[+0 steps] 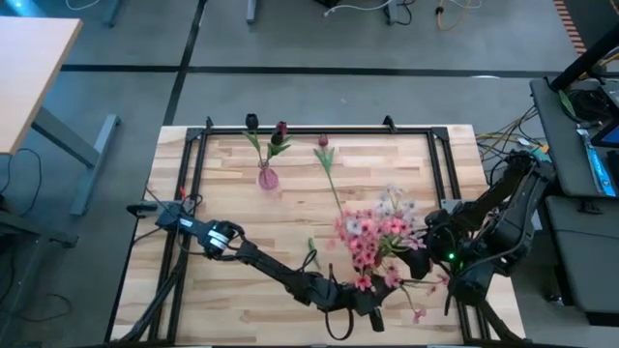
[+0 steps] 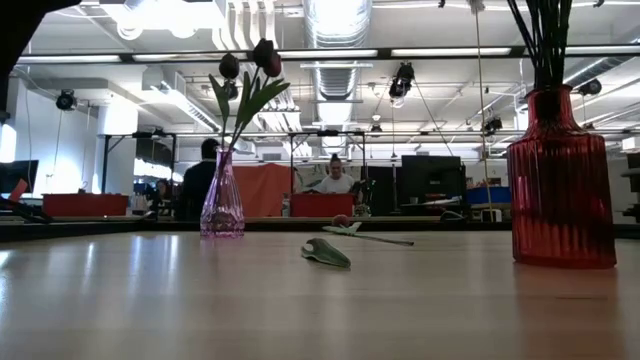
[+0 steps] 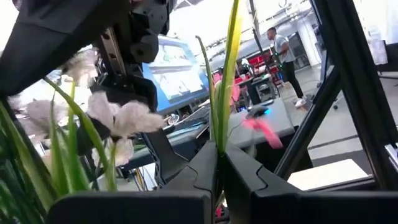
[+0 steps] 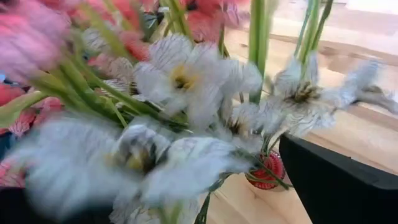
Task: Sort flowers into vase by color
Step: Put the white flowers into the red vase
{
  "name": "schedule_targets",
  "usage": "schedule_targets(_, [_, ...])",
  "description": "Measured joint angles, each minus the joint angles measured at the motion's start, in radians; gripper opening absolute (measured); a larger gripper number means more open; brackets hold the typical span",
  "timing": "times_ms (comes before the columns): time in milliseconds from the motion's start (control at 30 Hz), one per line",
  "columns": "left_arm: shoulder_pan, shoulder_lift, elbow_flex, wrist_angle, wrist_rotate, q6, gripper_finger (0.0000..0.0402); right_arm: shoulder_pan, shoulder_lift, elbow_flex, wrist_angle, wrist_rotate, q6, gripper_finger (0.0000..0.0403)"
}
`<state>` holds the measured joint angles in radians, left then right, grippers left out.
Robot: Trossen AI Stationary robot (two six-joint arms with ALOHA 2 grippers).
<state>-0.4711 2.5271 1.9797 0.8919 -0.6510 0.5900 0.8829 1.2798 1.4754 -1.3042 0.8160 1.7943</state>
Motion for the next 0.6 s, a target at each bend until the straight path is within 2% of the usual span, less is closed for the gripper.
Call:
schedule_targets(200, [0.0,0.0,0.0,0.024,-0.022,-0.004,0.0,0.0,0.001,-0.001,0.0,-0.005,-0.009,0.0363])
schedule_targets(300, [0.0,-0.002,0.0,0.035,-0.033,-0.004,0.0003,0.0,-0.002,-0.001,0.0,-0.054,-0.035,0.0363])
schedule_targets(500, [0.0,-0.002,0.0,0.035,-0.041,-0.003,0.0036,0.0,-0.008,0.016,0.003,-0.054,-0.033,0.0363])
schedule_targets(600, [0.0,-0.002,0.0,0.034,-0.041,-0.001,0.0058,0.0,-0.009,0.039,0.002,-0.01,-0.042,0.0363])
